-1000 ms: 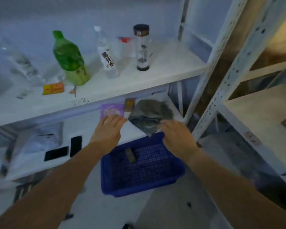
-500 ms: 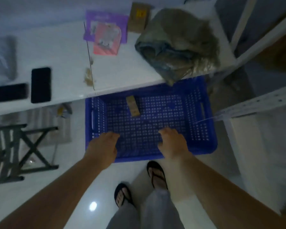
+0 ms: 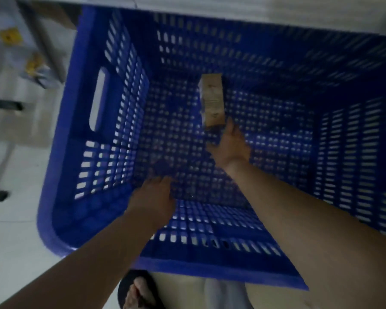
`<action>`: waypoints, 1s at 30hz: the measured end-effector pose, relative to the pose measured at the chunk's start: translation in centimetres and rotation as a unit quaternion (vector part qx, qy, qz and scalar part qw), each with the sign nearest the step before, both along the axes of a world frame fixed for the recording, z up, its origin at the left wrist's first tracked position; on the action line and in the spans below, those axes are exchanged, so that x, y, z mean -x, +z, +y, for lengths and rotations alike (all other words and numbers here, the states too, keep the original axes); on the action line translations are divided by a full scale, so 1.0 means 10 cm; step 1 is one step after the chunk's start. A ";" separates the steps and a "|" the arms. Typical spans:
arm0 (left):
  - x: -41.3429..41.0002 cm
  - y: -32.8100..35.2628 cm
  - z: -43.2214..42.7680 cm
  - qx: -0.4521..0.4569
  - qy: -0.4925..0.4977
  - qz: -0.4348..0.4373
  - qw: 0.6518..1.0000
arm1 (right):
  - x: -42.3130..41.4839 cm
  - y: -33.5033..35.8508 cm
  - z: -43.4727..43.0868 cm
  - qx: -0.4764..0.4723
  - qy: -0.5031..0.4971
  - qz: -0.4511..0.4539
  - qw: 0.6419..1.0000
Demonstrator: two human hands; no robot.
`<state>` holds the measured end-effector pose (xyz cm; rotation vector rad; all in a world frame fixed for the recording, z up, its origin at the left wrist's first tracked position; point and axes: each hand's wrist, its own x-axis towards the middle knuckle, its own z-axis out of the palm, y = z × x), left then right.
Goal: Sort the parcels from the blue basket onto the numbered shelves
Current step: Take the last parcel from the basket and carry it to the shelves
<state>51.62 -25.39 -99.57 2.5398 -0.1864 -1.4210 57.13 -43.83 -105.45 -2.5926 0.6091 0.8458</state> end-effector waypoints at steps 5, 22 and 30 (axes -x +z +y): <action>-0.02 -0.17 -0.18 0.027 0.000 0.059 0.998 | -0.50 -0.54 0.07 -0.030 -0.113 -0.051 0.992; -0.25 1.29 -0.21 0.204 0.610 0.185 0.743 | 0.39 1.60 -0.05 -0.508 -0.435 0.085 0.739; -0.32 2.72 -0.38 0.259 0.551 0.149 0.779 | 0.54 2.88 -0.28 -0.553 -0.353 0.105 0.748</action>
